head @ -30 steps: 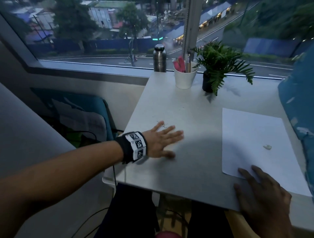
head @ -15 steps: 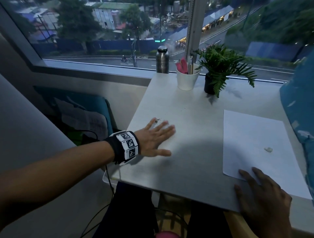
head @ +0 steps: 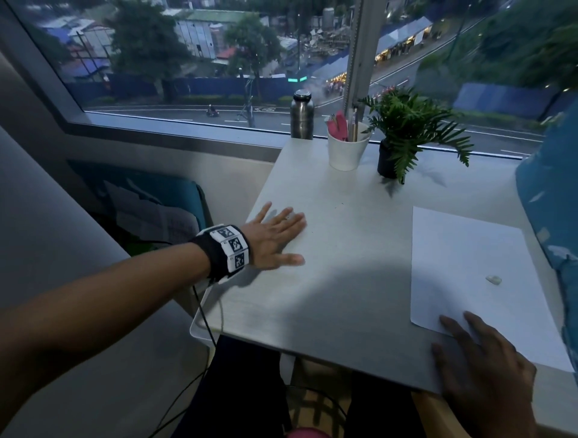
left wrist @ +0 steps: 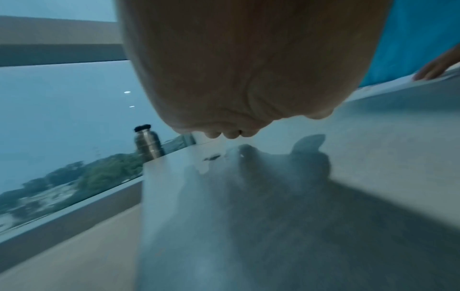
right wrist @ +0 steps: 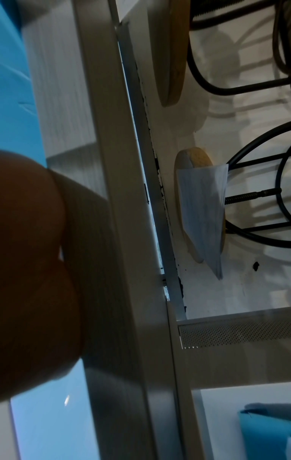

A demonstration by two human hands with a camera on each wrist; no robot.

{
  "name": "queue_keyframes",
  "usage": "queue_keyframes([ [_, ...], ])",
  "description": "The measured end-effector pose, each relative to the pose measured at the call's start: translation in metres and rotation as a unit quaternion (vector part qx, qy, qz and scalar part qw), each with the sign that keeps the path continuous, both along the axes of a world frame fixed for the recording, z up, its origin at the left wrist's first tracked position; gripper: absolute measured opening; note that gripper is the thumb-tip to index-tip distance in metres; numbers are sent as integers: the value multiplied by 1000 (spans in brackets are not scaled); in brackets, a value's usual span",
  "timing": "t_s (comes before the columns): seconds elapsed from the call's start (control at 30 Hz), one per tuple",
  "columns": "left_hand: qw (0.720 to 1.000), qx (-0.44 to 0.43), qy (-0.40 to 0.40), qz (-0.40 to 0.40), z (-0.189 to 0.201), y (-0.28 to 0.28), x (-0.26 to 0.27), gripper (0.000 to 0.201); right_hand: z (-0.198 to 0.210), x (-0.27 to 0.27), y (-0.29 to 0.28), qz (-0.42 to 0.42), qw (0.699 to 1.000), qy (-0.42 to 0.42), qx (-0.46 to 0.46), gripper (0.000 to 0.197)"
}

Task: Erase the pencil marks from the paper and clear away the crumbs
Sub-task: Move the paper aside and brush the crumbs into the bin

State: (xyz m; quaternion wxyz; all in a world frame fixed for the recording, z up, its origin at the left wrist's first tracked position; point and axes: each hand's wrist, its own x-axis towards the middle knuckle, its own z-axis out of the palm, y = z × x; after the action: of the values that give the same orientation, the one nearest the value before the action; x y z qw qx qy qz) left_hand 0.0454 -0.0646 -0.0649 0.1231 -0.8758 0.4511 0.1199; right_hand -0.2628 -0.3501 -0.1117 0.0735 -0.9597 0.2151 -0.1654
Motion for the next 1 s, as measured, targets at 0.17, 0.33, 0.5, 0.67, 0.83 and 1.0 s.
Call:
queue_keyframes([
  [0.17,986,10,36,-160,-3,-20,-57,86,3,-1,1,3,1000,11,9,59],
  [0.33,991,24,30,-126,-14,-11,-28,82,2,-2,0,6,1000,28,11,62],
  [0.5,999,43,-19,25,3,2,11,91,3,0,0,6,1000,13,5,61],
  [0.67,997,-22,-3,-79,-1,-48,-32,92,0,-1,0,4,1000,11,7,60],
  [0.83,997,-16,44,-68,-14,-69,-39,84,1,-2,-1,4,999,35,16,61],
  [1.0,997,11,40,66,-6,-32,7,89,-3,-4,-5,12,999,46,9,60],
])
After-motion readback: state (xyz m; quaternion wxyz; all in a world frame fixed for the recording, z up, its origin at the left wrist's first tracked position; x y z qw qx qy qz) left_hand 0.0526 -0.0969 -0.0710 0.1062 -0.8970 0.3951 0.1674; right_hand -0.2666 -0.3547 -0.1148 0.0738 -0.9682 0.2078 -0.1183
